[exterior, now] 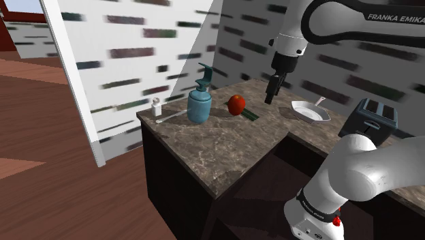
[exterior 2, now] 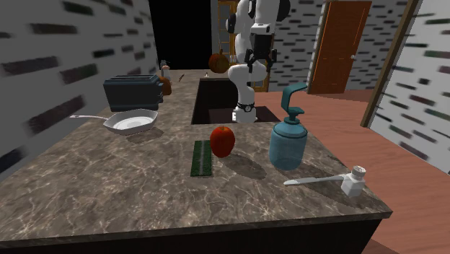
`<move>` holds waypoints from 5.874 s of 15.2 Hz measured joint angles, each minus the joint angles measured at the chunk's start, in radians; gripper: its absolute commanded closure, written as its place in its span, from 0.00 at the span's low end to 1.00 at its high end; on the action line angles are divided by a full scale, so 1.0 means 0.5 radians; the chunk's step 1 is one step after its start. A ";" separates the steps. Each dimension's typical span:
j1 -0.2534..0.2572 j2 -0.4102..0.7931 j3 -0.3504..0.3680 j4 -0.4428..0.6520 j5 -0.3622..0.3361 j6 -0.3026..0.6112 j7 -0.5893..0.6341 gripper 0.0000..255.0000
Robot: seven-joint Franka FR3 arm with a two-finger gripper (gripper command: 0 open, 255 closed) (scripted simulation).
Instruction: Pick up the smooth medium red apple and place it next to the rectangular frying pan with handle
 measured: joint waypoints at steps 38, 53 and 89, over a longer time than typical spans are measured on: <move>-0.167 1.816 -0.641 0.910 0.410 1.018 -0.845 0.00; -0.167 1.814 -0.641 0.918 0.409 1.010 -0.843 1.00; -0.171 1.706 -0.658 1.756 0.329 0.076 -0.743 1.00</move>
